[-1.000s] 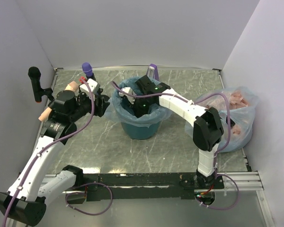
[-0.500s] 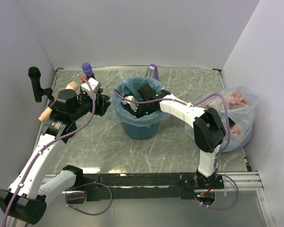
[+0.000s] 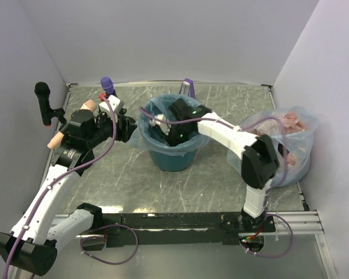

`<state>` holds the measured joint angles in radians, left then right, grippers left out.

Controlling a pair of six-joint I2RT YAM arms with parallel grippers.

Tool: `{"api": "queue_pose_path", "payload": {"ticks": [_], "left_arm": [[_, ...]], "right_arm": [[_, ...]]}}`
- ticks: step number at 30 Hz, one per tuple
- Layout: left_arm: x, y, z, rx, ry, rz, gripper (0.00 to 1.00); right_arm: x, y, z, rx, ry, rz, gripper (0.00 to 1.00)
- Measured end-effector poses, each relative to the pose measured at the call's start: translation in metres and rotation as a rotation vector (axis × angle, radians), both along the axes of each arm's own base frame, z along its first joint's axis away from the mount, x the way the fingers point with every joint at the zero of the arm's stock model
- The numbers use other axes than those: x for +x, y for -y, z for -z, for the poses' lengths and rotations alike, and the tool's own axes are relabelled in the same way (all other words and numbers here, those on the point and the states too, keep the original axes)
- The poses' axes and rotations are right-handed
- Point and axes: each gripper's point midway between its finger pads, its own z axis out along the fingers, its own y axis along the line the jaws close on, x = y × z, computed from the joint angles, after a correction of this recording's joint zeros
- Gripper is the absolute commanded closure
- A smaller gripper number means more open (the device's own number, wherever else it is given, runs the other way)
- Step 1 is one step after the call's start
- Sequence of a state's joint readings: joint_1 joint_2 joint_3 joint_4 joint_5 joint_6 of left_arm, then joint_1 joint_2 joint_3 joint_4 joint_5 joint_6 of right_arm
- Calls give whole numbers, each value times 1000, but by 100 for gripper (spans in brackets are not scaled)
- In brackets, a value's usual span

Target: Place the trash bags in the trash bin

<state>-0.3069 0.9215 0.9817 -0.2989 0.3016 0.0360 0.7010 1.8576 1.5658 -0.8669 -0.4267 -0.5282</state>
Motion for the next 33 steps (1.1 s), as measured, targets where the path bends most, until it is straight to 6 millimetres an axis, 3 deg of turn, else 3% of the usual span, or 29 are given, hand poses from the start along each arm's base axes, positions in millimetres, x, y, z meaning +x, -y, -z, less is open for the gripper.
{"api": "queue_pose_path", "payload": {"ticks": [2, 3, 5, 6, 9, 11, 14, 16, 19, 24, 29, 33], "left_arm": [[0, 0, 0, -2, -2, -1, 30], [1, 0, 1, -2, -4, -1, 30], [1, 0, 2, -2, -7, -2, 29], [1, 0, 2, -2, -9, -3, 29], [3, -1, 4, 1, -13, -12, 25], [7, -2, 5, 8, -18, -25, 16], [19, -9, -3, 21, -3, -81, 2], [28, -17, -13, 26, 21, -137, 3], [41, -32, -29, 16, 59, -226, 3], [68, -65, -70, -52, 129, -412, 3], [93, -87, -125, -129, 237, -526, 3], [105, -97, -151, -175, 297, -566, 3]], "right_arm": [[8, -5, -42, 62, 80, 20, 77], [14, -9, -66, 103, 131, 29, 69], [21, -14, -113, 182, 221, 44, 51], [23, -14, -143, 230, 282, 54, 37], [25, -5, -207, 330, 410, 119, 8], [27, 7, -244, 386, 497, 194, 6], [40, 37, -285, 411, 641, 358, 4], [53, 60, -305, 400, 738, 496, 1], [68, 92, -322, 373, 863, 681, 1], [69, 142, -320, 281, 986, 886, 1], [60, 172, -315, 233, 1036, 970, 1], [65, 191, -311, 237, 1015, 1048, 1]]}}
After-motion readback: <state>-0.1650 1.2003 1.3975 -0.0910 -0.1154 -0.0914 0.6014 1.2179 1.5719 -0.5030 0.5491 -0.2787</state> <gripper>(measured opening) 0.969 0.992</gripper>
